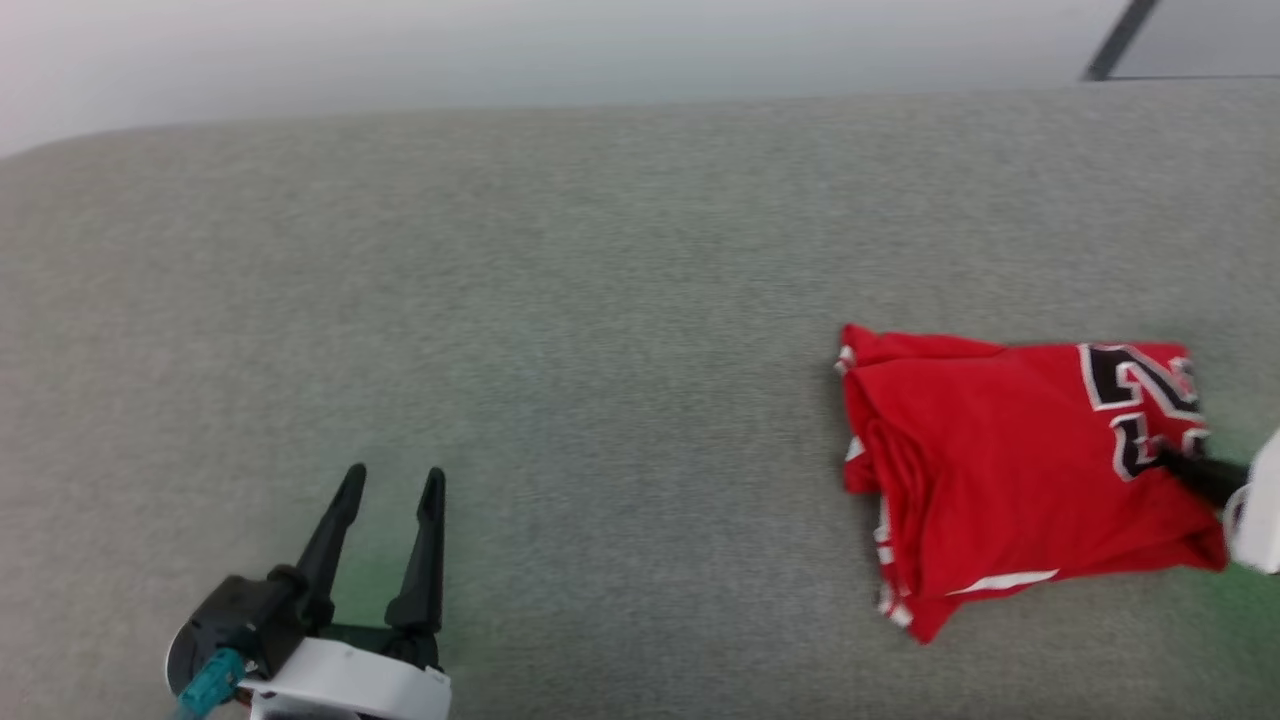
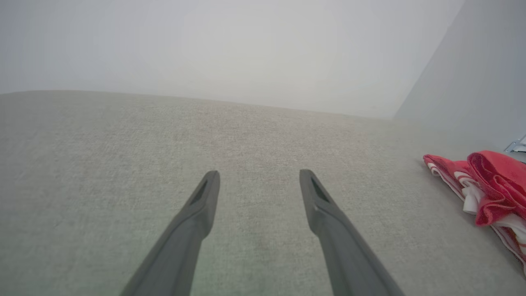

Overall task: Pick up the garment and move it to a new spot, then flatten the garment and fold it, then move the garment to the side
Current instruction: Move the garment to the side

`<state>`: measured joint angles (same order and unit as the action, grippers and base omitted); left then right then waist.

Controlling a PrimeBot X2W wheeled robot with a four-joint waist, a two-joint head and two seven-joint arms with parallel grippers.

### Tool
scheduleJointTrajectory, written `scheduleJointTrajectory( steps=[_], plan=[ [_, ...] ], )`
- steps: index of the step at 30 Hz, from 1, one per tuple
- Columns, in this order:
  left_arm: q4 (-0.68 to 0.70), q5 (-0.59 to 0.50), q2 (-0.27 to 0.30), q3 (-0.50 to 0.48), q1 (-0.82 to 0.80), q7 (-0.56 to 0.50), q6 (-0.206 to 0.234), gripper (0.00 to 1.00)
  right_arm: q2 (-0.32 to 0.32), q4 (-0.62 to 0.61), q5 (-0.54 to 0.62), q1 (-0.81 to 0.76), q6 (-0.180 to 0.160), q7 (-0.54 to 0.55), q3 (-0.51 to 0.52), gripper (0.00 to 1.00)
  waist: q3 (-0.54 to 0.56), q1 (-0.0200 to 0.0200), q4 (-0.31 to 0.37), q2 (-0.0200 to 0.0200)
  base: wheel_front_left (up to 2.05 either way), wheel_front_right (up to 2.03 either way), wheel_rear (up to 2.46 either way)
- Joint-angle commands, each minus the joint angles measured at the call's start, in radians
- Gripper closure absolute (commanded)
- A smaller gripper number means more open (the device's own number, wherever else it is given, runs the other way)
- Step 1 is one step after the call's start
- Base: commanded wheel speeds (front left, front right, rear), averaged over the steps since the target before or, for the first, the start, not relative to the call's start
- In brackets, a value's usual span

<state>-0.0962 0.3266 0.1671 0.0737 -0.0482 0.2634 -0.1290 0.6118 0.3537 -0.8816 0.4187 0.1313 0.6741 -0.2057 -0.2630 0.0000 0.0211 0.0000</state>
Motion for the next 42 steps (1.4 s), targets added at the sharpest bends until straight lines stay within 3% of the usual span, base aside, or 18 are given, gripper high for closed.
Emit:
scheduleJointTrajectory(
  steps=[1,8,17,31,42],
  plan=[
    [0.005,0.007,0.005,0.001,-0.010,0.001,-0.002,0.00,0.007,0.001,-0.005,-0.002,-0.001,-0.008,0.009,1.00,0.001,0.0000,0.042,0.0000,0.00,0.00,0.00],
    [0.072,0.005,0.048,0.039,-0.034,0.001,-0.002,0.00,0.076,0.033,-0.008,0.015,-0.001,-0.078,0.081,1.00,-0.011,0.0000,0.131,0.0000,0.00,0.00,0.00],
    [0.102,-0.034,0.083,0.055,-0.109,0.001,-0.002,0.00,0.152,0.140,0.107,0.108,-0.001,-0.202,0.098,1.00,-0.070,0.0000,0.209,0.0000,0.00,0.00,0.00],
    [0.178,-0.103,0.128,0.031,-0.174,0.001,-0.002,0.00,0.100,0.407,0.303,0.339,-0.001,-0.374,0.000,1.00,-0.157,0.0000,0.230,0.0000,0.00,0.00,0.00],
    [0.198,-0.133,0.139,0.024,-0.181,0.001,-0.002,0.00,0.045,0.575,0.333,0.420,-0.001,-0.466,-0.062,1.00,-0.187,0.0000,0.229,0.0000,0.00,0.00,0.00]
  ],
)
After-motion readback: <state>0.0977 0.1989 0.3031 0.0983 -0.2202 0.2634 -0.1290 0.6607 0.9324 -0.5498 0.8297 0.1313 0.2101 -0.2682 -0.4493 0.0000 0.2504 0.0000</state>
